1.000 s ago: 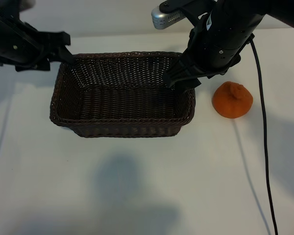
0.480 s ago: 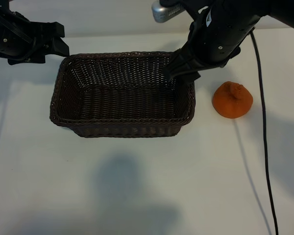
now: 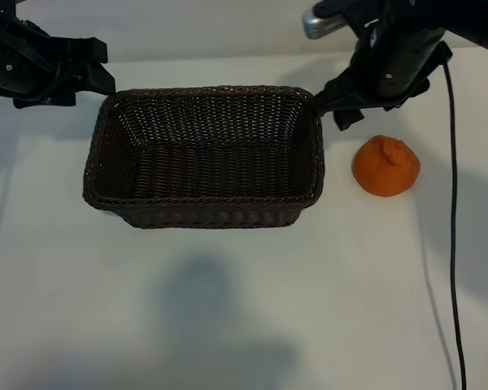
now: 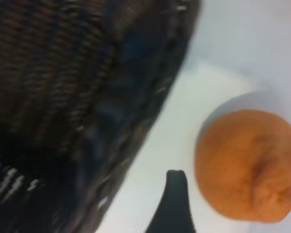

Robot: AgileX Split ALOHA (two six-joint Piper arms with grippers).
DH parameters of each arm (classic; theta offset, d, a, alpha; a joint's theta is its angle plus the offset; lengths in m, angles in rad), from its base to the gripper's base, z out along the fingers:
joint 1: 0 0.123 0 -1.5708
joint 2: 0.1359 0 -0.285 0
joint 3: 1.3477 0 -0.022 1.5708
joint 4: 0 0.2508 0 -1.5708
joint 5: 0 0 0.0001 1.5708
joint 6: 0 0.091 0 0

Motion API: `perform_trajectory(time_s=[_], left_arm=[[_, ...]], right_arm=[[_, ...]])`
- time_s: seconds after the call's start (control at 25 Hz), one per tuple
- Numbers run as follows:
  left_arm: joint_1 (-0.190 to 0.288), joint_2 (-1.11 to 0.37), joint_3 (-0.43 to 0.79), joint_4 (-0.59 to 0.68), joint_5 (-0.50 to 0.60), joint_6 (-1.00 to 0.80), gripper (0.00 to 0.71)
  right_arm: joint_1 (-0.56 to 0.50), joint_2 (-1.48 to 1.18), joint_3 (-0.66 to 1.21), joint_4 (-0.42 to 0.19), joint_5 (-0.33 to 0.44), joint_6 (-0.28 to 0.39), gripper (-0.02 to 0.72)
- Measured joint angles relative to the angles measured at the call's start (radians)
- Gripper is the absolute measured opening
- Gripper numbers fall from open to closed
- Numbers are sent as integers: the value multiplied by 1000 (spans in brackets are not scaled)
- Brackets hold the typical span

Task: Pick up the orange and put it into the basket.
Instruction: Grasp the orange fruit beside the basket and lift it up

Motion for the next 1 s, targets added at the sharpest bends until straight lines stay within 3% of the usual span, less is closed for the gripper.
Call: perform_trajectory(time_s=[0.28,1.0], left_arm=[[0,0,0,0,0,0,594],[0,0,0,1,4,2,593]], right_arm=[[-88,59,0,-4,-2,53,594],[-94,158,0,13,41,41,575]])
